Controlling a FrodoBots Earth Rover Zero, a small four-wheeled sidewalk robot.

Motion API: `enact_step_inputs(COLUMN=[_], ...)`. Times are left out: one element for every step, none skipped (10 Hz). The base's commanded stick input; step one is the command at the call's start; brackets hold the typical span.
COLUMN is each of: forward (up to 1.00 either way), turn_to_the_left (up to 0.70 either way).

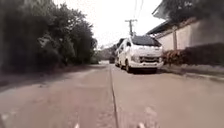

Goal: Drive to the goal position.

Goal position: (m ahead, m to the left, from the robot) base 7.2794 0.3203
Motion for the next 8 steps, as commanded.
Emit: enact_step_inputs(forward=[0.85,0.85,0.85,0.85,0.85,0.85,0.85,0.85], turn_to_the_left=[0.0,0.0,0.0,0.0,0.0,0.0,0.0,0.0])
